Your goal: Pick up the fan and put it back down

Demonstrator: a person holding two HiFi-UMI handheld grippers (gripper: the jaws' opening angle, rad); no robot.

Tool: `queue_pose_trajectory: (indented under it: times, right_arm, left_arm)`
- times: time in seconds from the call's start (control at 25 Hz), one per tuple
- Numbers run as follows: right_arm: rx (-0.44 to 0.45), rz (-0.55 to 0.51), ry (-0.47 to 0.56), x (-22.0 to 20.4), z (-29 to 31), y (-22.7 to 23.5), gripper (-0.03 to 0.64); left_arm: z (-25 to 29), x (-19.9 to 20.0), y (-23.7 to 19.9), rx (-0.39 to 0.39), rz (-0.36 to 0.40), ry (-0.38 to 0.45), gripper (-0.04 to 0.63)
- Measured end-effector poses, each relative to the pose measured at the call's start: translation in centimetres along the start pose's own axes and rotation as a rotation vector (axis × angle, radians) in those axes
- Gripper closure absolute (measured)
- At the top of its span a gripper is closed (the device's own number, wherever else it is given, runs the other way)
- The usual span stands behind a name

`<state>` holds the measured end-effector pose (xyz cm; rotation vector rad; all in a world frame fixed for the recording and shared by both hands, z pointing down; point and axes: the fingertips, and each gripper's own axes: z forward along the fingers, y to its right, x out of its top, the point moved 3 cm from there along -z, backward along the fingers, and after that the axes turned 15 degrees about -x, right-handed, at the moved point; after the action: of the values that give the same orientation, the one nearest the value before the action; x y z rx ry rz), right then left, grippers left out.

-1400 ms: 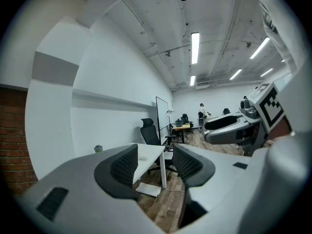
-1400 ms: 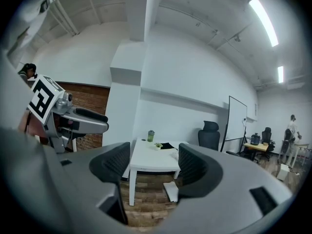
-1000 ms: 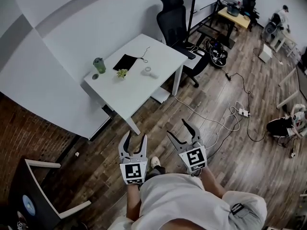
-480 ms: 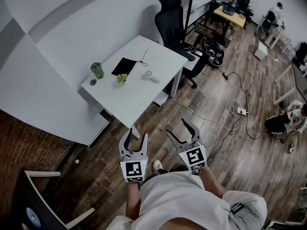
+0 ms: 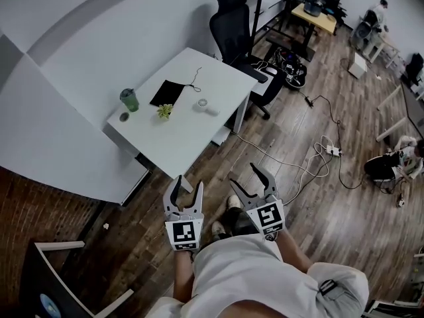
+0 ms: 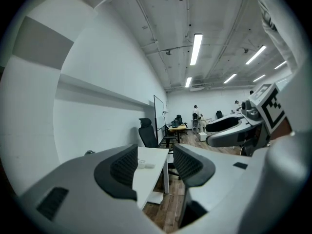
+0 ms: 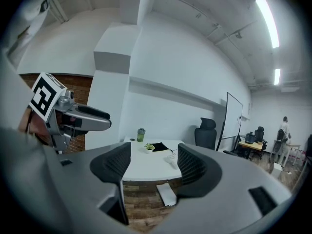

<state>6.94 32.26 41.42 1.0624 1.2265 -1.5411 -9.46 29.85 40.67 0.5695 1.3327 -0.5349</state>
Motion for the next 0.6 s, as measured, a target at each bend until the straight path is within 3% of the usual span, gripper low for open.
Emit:
queue_pose_trajectory:
  times: [0.6]
  right_arm:
    - [0.055,0.011,0.009,-0.4,11.1,4.4,0.314]
  left_arm:
    - [9.2,0.0,-5.5,0.049,-0.005,-0.029,0.373]
